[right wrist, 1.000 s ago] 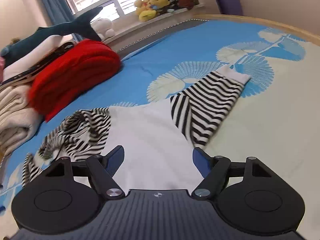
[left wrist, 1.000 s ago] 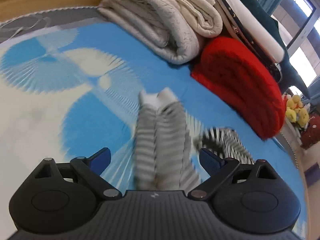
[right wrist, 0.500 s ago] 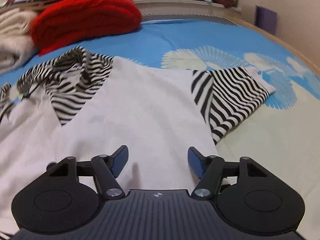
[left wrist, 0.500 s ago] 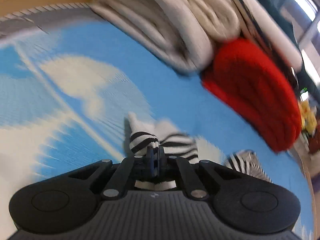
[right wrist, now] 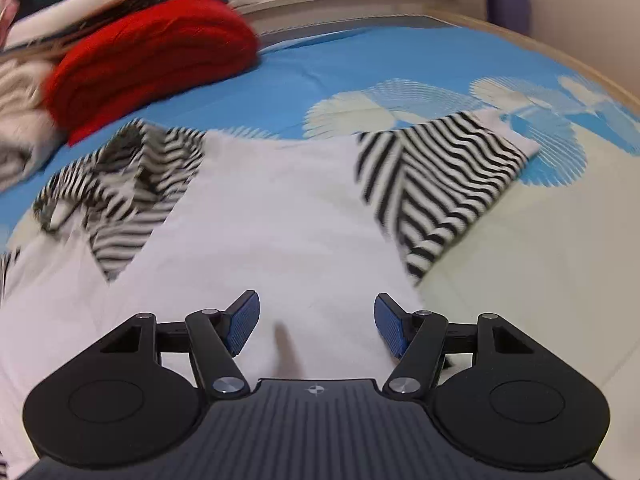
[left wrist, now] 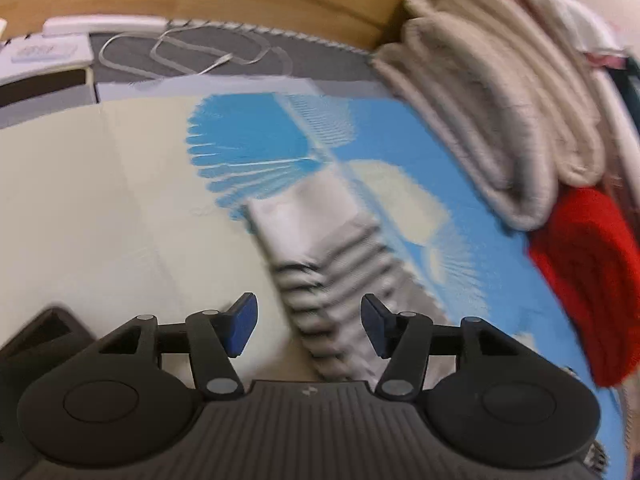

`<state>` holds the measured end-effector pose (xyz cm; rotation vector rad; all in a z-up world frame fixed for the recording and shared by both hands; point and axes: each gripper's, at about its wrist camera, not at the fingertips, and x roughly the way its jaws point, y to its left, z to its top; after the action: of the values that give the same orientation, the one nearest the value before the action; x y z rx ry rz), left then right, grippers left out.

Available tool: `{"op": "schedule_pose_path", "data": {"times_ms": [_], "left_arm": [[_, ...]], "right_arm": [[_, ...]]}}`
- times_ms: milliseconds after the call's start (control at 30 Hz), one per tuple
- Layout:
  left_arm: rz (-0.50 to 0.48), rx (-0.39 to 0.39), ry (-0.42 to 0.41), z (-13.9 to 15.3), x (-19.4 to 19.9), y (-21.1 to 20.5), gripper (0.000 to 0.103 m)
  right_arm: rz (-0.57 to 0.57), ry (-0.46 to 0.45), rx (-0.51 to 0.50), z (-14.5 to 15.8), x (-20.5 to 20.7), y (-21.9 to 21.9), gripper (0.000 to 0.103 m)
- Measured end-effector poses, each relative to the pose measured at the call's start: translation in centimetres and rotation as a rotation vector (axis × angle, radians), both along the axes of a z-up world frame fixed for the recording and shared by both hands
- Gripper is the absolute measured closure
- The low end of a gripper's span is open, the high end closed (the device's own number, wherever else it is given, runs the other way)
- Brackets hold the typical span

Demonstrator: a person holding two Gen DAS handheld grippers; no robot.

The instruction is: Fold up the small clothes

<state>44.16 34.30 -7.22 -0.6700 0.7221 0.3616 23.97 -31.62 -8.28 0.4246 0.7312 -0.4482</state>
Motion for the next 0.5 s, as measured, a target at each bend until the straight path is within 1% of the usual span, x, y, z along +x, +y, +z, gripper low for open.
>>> {"op": "schedule_pose_path", "data": {"times_ms": [33, 67, 100, 167, 200, 233, 267, 300, 333, 400, 467, 500], "left_arm": [[-0.029, -0.009, -0.014, 1.3, -1.0, -1.2, 0.036], [-0.059, -0.025, -0.029, 2.5, -2.1, -2.6, 0.028], [-0.090, -0.051, -0.047, 3.9, -3.9, -4.4, 0.016], [-0.144, -0.084, -0.080, 6.1, -6.9, -7.9, 0.007], [-0.188, -0.095, -0.079, 6.9, -8.5, -9.8, 0.002], [-0.222, -0.117, -0.076, 7.5, -10.4, -11.8, 0.000], [-0.237, -0.138, -0.090, 7.8, -12.5, -13.5, 0.001], [-0.247, -0.150, -0.091, 7.7, -14.2, -15.0, 0.001], [-0.274, -0.157, -0.093, 7.3, -15.7, -16.8, 0.001], [-0.313, -0.149, -0.103, 5.4, -17.4, -19.8, 0.001], [-0.343, -0.145, -0.084, 2.9, -17.1, -22.0, 0.001], [-0.360, -0.142, -0.062, 1.6, -16.3, -22.7, 0.001]], "right_arm": [[-0.035, -0.016, 0.035, 0.2, -0.3, -1.0, 0.037], [-0.072, -0.033, 0.069, 0.4, -0.7, -1.9, 0.037], [-0.106, -0.052, 0.101, 0.6, -1.1, -2.8, 0.037], [-0.199, -0.106, 0.169, 1.3, -2.2, -5.4, 0.037], [-0.239, -0.135, 0.192, 1.7, -2.7, -6.7, 0.037], [-0.285, -0.173, 0.220, 2.3, -3.3, -8.6, 0.037], [-0.329, -0.210, 0.236, 2.8, -3.8, -10.8, 0.037], [-0.365, -0.235, 0.235, 3.1, -4.0, -12.8, 0.035], [-0.404, -0.249, 0.224, 3.3, -4.0, -15.2, 0.031], [-0.454, -0.220, 0.208, 2.6, -3.4, -20.0, 0.030], [-0.511, -0.167, 0.239, 0.4, -2.5, -24.0, 0.029], [-0.527, -0.145, 0.283, -0.9, -1.9, -25.5, 0.028]]}}
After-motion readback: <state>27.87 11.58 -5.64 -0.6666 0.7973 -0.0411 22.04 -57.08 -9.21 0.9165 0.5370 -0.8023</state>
